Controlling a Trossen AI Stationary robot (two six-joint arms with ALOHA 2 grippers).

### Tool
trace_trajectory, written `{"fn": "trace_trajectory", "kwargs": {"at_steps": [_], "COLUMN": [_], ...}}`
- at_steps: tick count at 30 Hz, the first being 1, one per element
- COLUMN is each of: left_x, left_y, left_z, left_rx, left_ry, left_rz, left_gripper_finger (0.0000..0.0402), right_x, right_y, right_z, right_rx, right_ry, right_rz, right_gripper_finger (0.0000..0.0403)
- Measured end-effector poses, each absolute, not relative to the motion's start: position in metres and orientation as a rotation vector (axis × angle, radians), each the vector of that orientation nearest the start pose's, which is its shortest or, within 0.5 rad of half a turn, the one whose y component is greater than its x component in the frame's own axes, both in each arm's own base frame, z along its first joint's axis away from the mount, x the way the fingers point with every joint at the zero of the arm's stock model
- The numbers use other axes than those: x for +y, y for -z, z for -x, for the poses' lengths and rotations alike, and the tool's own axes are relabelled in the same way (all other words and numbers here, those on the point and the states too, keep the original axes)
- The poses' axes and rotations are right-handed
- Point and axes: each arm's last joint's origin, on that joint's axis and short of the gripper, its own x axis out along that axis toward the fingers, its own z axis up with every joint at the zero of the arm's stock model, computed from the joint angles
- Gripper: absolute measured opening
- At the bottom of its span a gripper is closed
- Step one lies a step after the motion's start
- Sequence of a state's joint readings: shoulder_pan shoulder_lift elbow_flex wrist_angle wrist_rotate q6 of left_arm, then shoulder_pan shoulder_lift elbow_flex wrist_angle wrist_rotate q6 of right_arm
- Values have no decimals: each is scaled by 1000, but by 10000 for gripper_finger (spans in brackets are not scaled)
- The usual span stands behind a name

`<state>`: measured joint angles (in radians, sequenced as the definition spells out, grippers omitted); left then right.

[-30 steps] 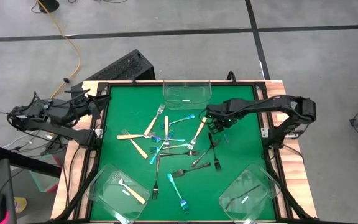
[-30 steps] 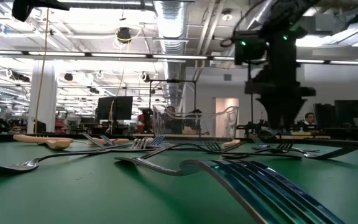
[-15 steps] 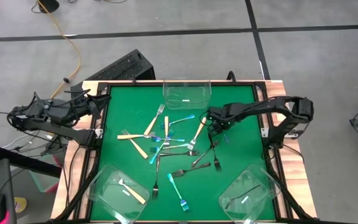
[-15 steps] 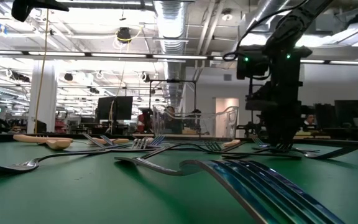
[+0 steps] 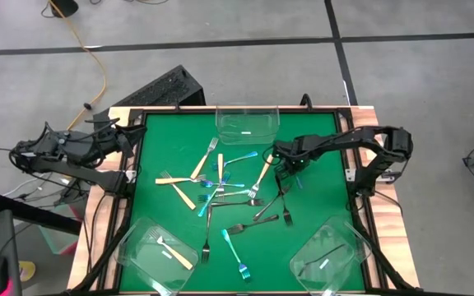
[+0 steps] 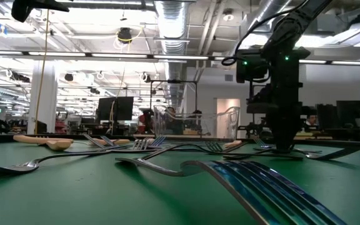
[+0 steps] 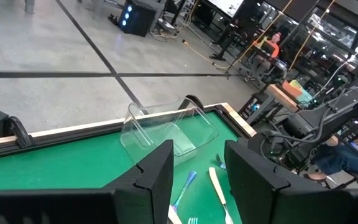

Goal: Sort silverware by color (type)
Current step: Put the blue fork into the top transparent bin

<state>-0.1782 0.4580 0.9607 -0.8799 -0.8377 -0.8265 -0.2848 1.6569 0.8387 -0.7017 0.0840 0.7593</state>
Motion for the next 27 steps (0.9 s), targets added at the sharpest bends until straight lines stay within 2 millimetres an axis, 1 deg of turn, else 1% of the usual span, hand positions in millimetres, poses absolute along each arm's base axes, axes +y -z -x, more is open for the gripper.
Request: {"fn": "trace_trajectory", "kwargs": {"at_steps": [4, 8, 12, 21, 27], "left_x": [12, 12, 12, 12, 12], "left_y": [-358, -358, -358, -358, -358], "left_z": [-53, -53, -53, -53, -53], "left_rx": [51, 51, 52, 54, 55], "left_ry": [-744, -744, -744, -743, -742], "left_rz": [599, 599, 597, 592, 590], "left_gripper_finger": [128, 128, 128, 128, 128], "right_x": [-75, -75, -76, -76, -71], "right_y": [-132, -132, -138, -156, -177], "right_z": [-247, -248, -252, -263, -257], "right_rx": [1347, 1350, 1362, 1390, 1346], "right_ry": [864, 861, 847, 794, 782], "right_rz": [-749, -752, -758, -781, -789], "right_gripper_finger": [58, 32, 8, 7, 7]}}
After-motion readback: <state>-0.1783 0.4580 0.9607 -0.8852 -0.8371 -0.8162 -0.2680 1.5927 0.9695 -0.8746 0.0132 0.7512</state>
